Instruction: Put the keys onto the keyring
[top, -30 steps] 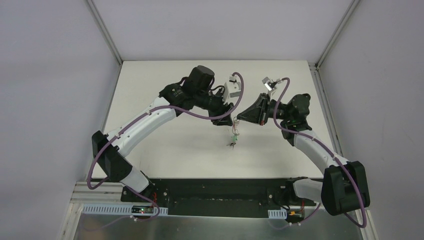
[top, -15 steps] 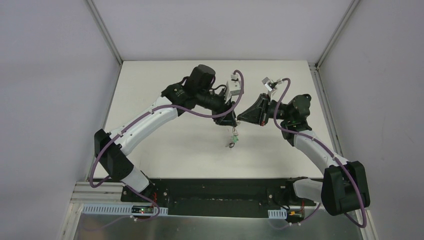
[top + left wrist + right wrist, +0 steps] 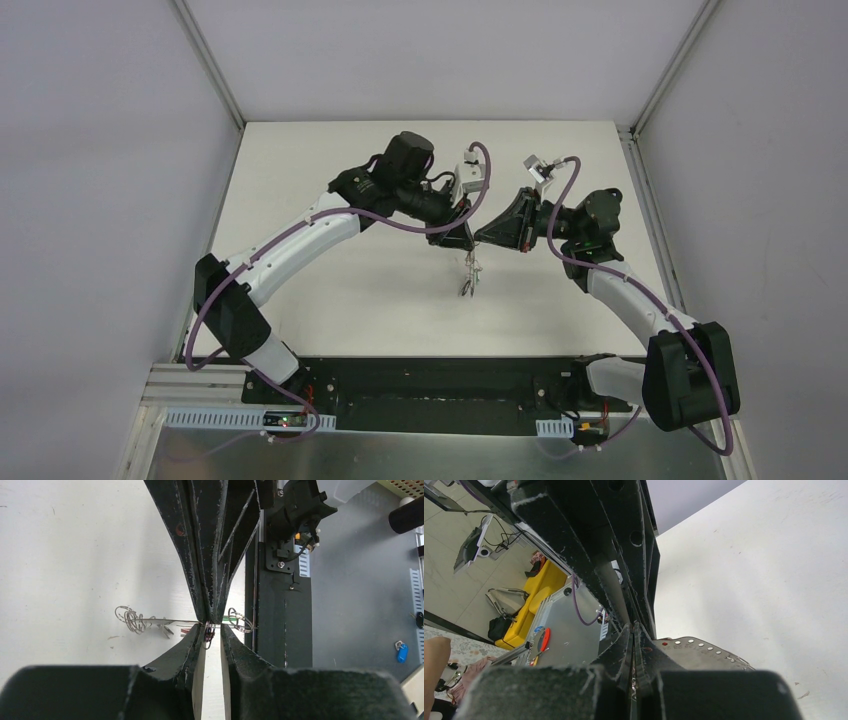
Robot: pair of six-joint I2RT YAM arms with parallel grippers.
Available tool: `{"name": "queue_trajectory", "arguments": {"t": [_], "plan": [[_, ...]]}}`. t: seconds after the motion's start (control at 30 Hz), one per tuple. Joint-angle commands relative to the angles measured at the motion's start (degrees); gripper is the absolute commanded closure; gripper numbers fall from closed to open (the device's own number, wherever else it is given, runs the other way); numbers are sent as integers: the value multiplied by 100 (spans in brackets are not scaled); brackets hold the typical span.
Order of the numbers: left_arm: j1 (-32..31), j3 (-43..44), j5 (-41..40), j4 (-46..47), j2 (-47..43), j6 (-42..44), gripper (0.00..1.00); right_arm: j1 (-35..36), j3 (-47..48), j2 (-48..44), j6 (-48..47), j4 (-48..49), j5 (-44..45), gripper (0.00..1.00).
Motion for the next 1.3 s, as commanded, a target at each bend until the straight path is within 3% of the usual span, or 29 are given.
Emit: {"name": "queue_trajectory", "arguments": {"t": [0.0, 0.23, 0.43, 0.73, 0.87, 1.07, 1.27], "plan": [[94, 36, 263, 124, 11, -80, 85, -34, 50, -127, 29, 446, -65, 100], [132, 123, 320, 119, 34, -133, 100, -33, 51, -118, 7, 407, -61, 100], [132, 261, 217, -54, 34, -177, 100, -29, 60, -140, -193, 205, -56, 100], [69, 2007, -488, -2737, 668, 179, 100, -21, 146, -328, -1116, -551, -316, 94], [2, 2460, -781, -3356, 884, -93, 100, 3, 322, -423, -1867, -1501, -410, 86], [-145, 3283, -1179, -4307, 1238, -182, 100, 13, 334, -459, -1842, -1513, -434, 71], [-323, 3422, -1266, -4412, 1367, -306, 100, 154, 318, -449, -1690, -1353, -362, 55]]}}
